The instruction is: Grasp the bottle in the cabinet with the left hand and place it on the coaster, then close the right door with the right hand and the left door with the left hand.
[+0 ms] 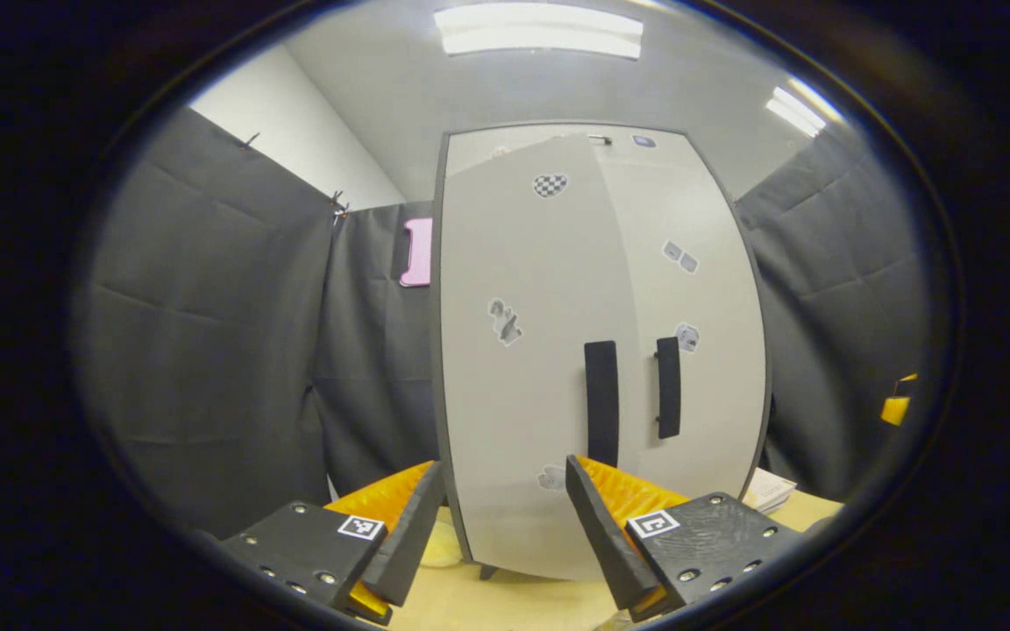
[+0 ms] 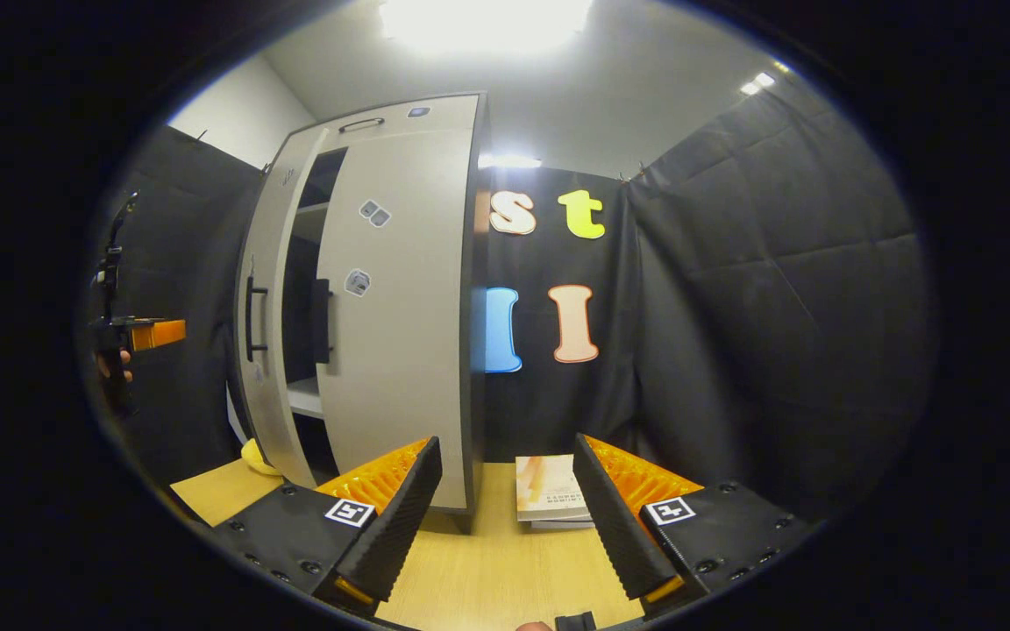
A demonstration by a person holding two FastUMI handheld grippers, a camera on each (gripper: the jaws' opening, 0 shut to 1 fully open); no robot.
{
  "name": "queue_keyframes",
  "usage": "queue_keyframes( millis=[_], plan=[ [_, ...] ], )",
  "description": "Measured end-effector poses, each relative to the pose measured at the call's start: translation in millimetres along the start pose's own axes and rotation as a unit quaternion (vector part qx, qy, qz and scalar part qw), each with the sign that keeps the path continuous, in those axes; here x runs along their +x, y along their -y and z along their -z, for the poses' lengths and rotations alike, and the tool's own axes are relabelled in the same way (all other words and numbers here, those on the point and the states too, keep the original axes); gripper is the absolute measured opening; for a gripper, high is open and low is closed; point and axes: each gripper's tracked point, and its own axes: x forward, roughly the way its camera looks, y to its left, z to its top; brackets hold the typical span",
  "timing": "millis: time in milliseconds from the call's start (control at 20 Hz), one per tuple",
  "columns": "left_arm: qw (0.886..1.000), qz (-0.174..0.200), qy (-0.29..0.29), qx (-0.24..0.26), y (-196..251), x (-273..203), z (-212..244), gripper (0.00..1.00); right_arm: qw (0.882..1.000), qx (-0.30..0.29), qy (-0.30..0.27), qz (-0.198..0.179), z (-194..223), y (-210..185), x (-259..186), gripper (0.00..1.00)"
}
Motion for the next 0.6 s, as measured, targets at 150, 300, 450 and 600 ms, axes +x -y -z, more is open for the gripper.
queue_keyframes(
  millis=[150,300,450,600],
  plan=[
    [1.000,0.003,-0.002,-0.005,-7.4,-22.1,0.3,0.87,1.000,0.002,0.005,-0.004,-5.6,-13.8,-9.5,0.92],
    [1.000,0.005,-0.005,-0.003,-18.8,-43.8,5.3,0.87,1.000,0.010,0.007,-0.010,-12.0,-32.3,-19.7,0.96],
    [1.000,0.007,-0.012,-0.007,-28.9,-59.0,12.0,0.87,1.000,-0.002,0.013,-0.007,-19.5,-43.5,-31.6,0.92],
    [1.000,0.005,-0.019,-0.009,-38.7,-72.0,19.7,0.86,1.000,0.008,0.018,-0.006,-19.8,-55.5,-40.3,0.92]
  ],
)
